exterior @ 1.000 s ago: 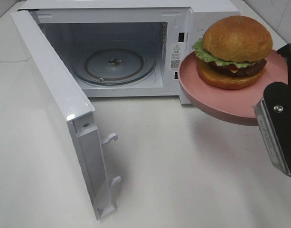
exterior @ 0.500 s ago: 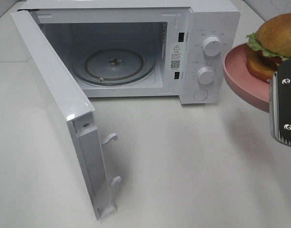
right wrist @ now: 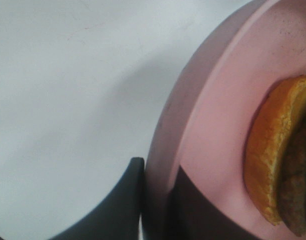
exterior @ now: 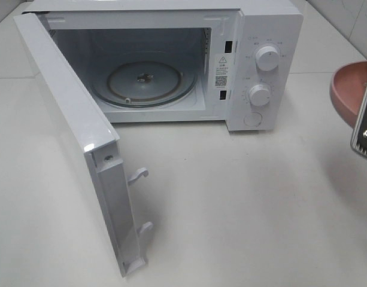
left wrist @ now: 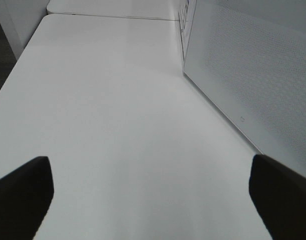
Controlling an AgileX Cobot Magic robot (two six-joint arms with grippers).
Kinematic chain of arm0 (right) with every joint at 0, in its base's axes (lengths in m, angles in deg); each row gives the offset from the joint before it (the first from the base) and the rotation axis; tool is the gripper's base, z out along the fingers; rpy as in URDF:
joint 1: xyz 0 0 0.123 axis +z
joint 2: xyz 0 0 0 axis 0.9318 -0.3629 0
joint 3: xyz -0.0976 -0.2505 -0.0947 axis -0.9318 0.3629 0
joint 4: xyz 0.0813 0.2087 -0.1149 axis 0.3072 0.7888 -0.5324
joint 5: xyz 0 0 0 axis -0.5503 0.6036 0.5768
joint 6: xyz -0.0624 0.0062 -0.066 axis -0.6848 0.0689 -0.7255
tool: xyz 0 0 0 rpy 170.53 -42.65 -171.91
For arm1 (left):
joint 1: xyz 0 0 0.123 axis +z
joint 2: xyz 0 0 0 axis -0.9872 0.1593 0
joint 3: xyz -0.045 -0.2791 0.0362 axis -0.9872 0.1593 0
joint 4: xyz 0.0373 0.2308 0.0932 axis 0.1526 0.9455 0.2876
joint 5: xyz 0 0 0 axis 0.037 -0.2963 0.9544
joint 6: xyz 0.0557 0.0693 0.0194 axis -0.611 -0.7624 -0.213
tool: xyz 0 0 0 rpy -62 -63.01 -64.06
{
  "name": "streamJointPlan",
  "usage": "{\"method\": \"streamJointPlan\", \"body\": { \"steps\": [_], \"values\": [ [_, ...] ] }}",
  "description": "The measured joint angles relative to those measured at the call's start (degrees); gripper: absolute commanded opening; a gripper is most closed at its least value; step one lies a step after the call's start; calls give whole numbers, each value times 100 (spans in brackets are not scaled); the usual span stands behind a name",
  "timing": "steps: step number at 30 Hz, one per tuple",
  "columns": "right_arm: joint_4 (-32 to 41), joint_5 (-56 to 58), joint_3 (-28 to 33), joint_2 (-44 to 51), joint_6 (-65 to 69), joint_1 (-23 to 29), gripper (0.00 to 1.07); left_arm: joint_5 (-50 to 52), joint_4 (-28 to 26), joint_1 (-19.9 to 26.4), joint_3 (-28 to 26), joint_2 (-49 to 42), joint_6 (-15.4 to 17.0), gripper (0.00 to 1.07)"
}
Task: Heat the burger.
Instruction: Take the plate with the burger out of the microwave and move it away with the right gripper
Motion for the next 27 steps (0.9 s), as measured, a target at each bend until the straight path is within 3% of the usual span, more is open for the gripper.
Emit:
{"method": "streamJointPlan", "body": {
  "steps": [10,27],
  "values": [
    [-258,739,0,-476,1719,0,0,0,0,0,0,0,0,100],
    [-355,756,0,-1753,4389,0,0,0,0,0,0,0,0,100]
  ]
}}
